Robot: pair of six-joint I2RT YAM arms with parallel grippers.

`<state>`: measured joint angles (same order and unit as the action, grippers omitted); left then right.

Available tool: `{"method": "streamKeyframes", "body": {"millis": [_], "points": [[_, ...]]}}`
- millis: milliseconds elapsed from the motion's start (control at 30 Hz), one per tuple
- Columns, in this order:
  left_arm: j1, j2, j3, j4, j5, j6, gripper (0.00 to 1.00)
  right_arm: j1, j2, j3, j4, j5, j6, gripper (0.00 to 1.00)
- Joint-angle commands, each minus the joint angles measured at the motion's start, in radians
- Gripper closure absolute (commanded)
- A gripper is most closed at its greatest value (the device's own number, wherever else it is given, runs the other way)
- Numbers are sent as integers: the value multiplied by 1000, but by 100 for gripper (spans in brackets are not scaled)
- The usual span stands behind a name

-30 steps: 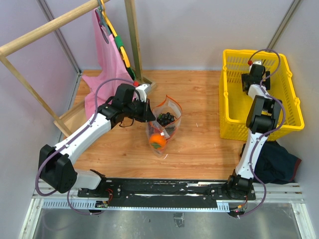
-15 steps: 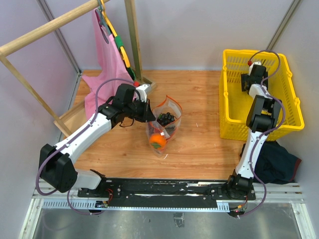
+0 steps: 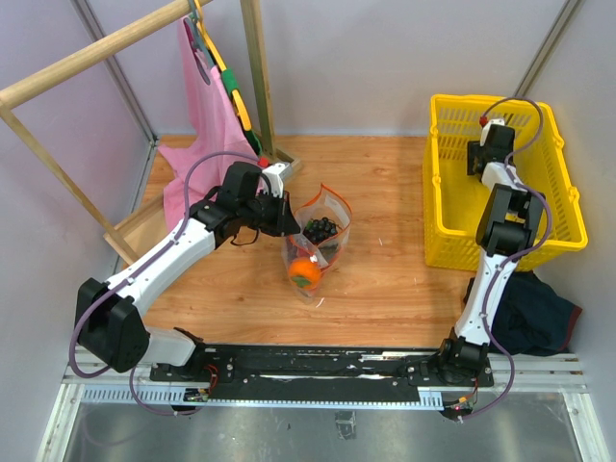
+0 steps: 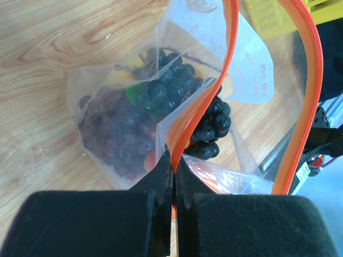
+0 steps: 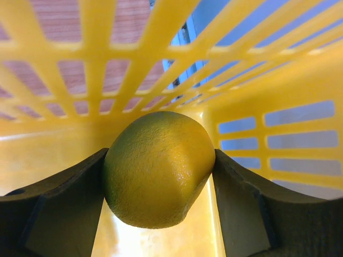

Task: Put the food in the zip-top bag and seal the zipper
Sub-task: Pick up the fake fruit from the bin.

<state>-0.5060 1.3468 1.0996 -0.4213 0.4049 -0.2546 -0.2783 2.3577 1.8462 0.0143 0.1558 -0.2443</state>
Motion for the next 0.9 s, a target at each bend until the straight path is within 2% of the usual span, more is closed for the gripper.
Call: {"method": "streamKeyframes", "body": {"millis": [0,200,433,667,867], "points": [[6,-20,17,4,17,8,100,-7,-107,-90,32,-28,61,59],[7,-48,11,11,28,5,100,11,-266,-211,53,-19,110,66],[6,-88,8,18,46,3,99,24,-473,-320,-11,-17,203,75],[6,-116,3,27,54,-2,100,31,-703,-397,-152,-47,332,77],[7,-125,0,31,48,-3,100,70,-916,-466,-242,-157,428,78]]}}
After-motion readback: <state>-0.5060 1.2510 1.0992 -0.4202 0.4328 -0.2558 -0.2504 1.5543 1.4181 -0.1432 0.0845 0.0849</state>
